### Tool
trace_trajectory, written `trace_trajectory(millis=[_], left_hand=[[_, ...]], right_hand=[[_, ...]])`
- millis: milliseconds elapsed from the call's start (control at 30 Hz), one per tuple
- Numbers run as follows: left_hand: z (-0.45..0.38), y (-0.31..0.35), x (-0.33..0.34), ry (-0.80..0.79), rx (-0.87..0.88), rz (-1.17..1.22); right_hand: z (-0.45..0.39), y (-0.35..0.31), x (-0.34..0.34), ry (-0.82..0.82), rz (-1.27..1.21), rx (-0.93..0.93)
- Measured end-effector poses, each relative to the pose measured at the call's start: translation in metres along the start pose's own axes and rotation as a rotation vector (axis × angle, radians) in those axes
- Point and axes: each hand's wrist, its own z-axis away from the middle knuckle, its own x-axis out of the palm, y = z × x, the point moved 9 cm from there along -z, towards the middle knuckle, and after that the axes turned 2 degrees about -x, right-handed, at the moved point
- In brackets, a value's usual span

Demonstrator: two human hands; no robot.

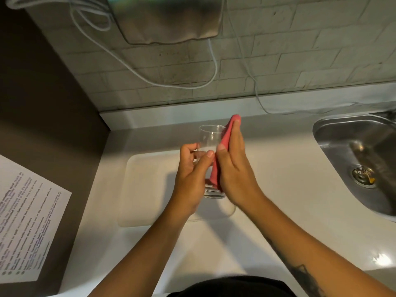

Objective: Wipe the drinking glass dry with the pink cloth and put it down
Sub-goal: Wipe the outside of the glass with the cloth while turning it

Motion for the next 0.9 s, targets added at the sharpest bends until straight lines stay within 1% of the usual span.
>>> trace_trajectory(millis=[133, 167, 267, 300, 400, 467, 500, 533, 600, 633, 667, 800, 900], left_hand=[[0.000, 0.007, -0.007, -0.012, 0.045, -0.042], [0.000, 0.005, -0.007, -0.016, 0.046, -0.038], [0.001, 0.000, -0.004, -0.014, 0.032, -0.003], [0.001, 0.001, -0.003, -0.005, 0.031, 0.012], [-0.005, 0.011, -0.008, 0.030, 0.039, 0.055], [-0.010, 0.020, -0.011, 0.012, 0.057, 0.047], [-0.011, 0.024, -0.010, -0.017, 0.067, 0.034], [-0.010, 0.025, -0.007, -0.044, 0.074, 0.020], [-0.004, 0.021, 0.000, -0.077, 0.072, 0.007], [-0.001, 0.018, 0.004, -0.086, 0.070, 0.013], [0.002, 0.017, 0.006, -0.089, 0.074, 0.021], [-0.002, 0.022, 0.001, -0.054, 0.090, 0.031], [-0.008, 0.018, -0.005, -0.032, 0.071, 0.029]], right_hand=[[0.022, 0.005, 0.019, -0.100, -0.012, 0.048], [0.015, 0.005, 0.015, -0.095, -0.012, 0.066], [-0.012, 0.006, -0.010, 0.014, -0.023, 0.120], [-0.014, 0.002, -0.011, 0.019, -0.033, 0.092], [0.012, -0.006, 0.010, -0.064, -0.059, -0.066], [0.032, -0.002, 0.023, -0.091, -0.056, -0.126], [0.032, -0.004, 0.023, -0.086, -0.079, -0.124], [0.025, -0.004, 0.018, -0.050, -0.139, -0.084], [0.001, -0.001, -0.005, 0.099, -0.196, 0.021], [-0.010, -0.001, -0.016, 0.148, -0.172, 0.056], [-0.016, -0.002, -0.021, 0.160, -0.140, 0.066], [0.010, -0.008, 0.004, 0.056, -0.066, 0.014], [0.014, -0.005, 0.008, 0.048, -0.059, -0.016]])
